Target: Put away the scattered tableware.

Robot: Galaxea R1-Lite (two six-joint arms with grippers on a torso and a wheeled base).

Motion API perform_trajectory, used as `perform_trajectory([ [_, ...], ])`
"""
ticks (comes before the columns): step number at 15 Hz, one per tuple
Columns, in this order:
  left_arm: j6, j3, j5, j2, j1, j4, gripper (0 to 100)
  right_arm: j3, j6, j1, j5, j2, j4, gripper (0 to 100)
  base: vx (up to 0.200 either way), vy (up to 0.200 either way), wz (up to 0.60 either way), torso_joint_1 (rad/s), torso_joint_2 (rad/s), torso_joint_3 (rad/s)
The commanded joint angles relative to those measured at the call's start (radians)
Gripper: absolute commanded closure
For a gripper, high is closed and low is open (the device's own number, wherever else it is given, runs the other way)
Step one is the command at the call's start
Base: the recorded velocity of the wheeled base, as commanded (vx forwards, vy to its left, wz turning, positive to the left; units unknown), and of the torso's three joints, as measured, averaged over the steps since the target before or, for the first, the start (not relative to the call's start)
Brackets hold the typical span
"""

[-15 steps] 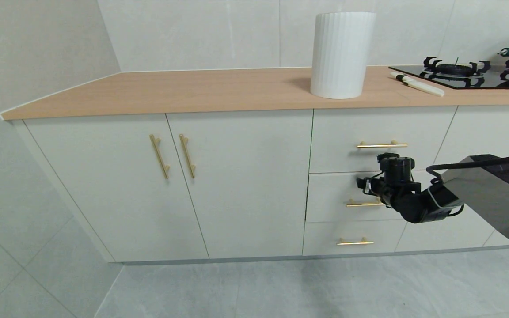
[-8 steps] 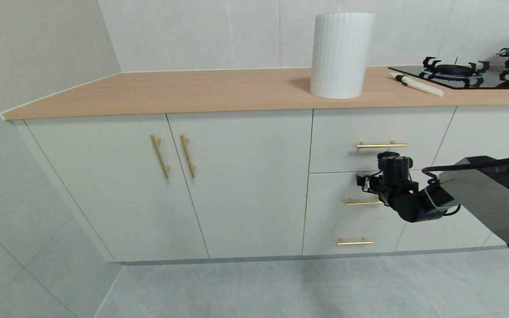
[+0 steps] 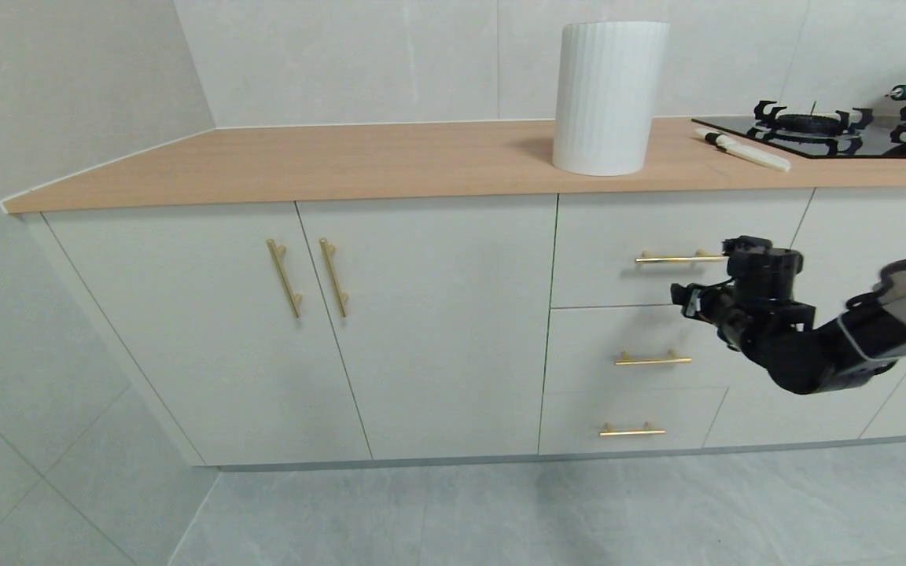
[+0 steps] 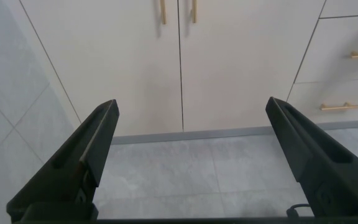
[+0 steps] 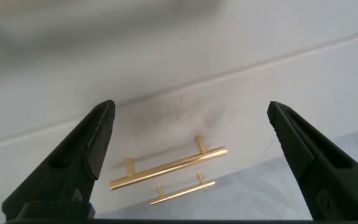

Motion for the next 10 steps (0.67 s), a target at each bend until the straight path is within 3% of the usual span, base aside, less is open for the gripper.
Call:
perform_trajectory([
  [1, 0.000, 0.000, 0.000, 0.000, 0.000, 0.000, 0, 0.370, -0.059, -0.003, -0.035, -0.419, -0.162, 0, 0.000, 0.000, 0.00, 0.000, 0.00, 0.000],
  [5, 0.000, 0.000, 0.000, 0.000, 0.000, 0.000, 0, 0.715, -0.174, -0.004, -0.094, -0.896, -0.183, 0, 0.000, 0.000, 0.00, 0.000, 0.00, 0.000],
  [7, 0.000, 0.000, 0.000, 0.000, 0.000, 0.000, 0, 0.812, -0.254, -0.024, -0.098, -1.072, -0.165, 0, 0.000, 0.000, 0.00, 0.000, 0.00, 0.000],
  [10, 0.000, 0.000, 0.000, 0.000, 0.000, 0.000, 0, 0.849, -0.361, -0.058, -0.094, -1.522, 0.140, 0, 0.000, 0.000, 0.00, 0.000, 0.00, 0.000],
])
